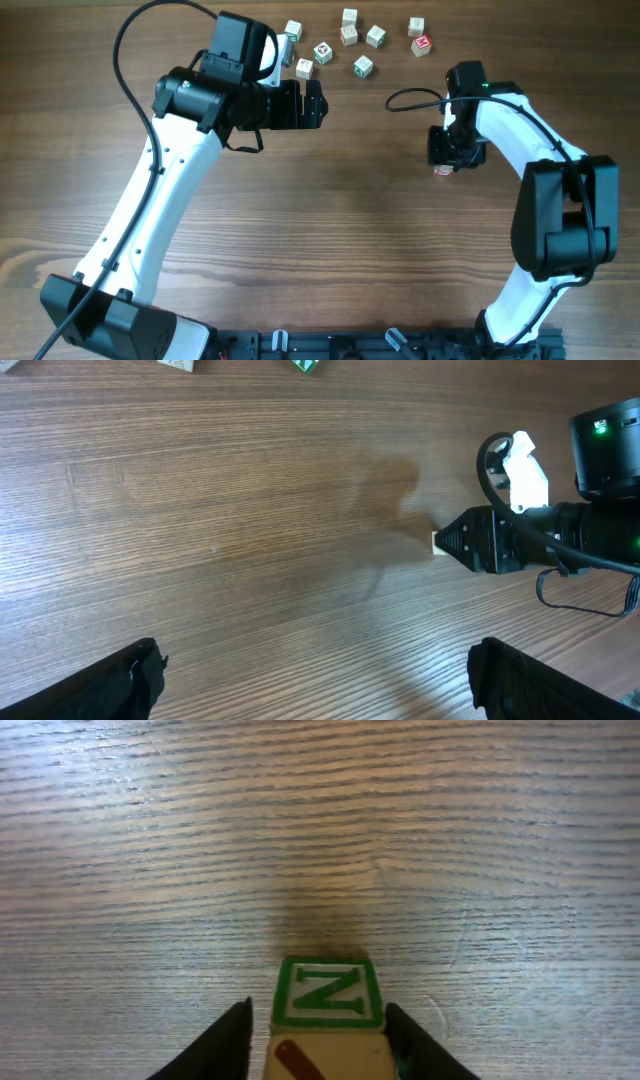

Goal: Form a tower

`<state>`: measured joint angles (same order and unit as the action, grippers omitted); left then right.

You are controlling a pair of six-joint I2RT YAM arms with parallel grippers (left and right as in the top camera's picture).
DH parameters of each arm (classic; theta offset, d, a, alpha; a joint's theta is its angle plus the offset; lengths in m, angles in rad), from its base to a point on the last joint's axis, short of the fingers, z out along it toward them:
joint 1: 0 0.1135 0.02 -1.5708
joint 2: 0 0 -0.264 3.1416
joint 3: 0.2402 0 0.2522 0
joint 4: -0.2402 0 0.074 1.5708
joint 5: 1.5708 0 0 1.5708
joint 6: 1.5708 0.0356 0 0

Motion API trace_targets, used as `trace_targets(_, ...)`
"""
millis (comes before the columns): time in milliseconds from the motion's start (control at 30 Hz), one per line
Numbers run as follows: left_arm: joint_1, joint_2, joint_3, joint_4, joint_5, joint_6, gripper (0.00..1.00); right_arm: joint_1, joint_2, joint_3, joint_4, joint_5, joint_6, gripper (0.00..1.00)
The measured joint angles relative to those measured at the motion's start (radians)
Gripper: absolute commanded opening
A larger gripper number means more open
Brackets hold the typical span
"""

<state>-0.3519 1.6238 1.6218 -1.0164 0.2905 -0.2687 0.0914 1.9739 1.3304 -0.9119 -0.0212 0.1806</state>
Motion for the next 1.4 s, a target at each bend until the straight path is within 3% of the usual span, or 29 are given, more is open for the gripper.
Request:
trace_targets(167, 0.000, 0.000, 0.000, 0.000, 0.000, 0.000, 1.00, -0.001, 0.000, 0.000, -0.006, 0.005, 0.002, 0.29)
trace_targets(633, 0.000, 0.000, 0.000, 0.000, 0.000, 0.000, 1.00, -0.001, 0.000, 0.002, -0.053, 0.003, 0.002, 0.32)
trace_targets(933, 0.000, 0.000, 0.000, 0.000, 0.000, 0.000, 1.00, -0.001, 0.003, 0.002, -0.067, 0.003, 0.002, 0.45)
trace_targets(1000, 0.000, 0.000, 0.000, 0.000, 0.000, 0.000, 1.00, -0.001, 0.003, 0.002, -0.065, 0.003, 0.002, 0.45)
trace_targets(1100, 0.000, 0.000, 0.000, 0.000, 0.000, 0.000, 1.00, -0.001, 0.003, 0.002, -0.058, 0.004, 0.003, 0.33)
trace_targets(1400, 0.000, 0.000, 0.000, 0.000, 0.000, 0.000, 1.00, -0.001, 0.003, 0.002, -0.056, 0.004, 0.002, 0.37)
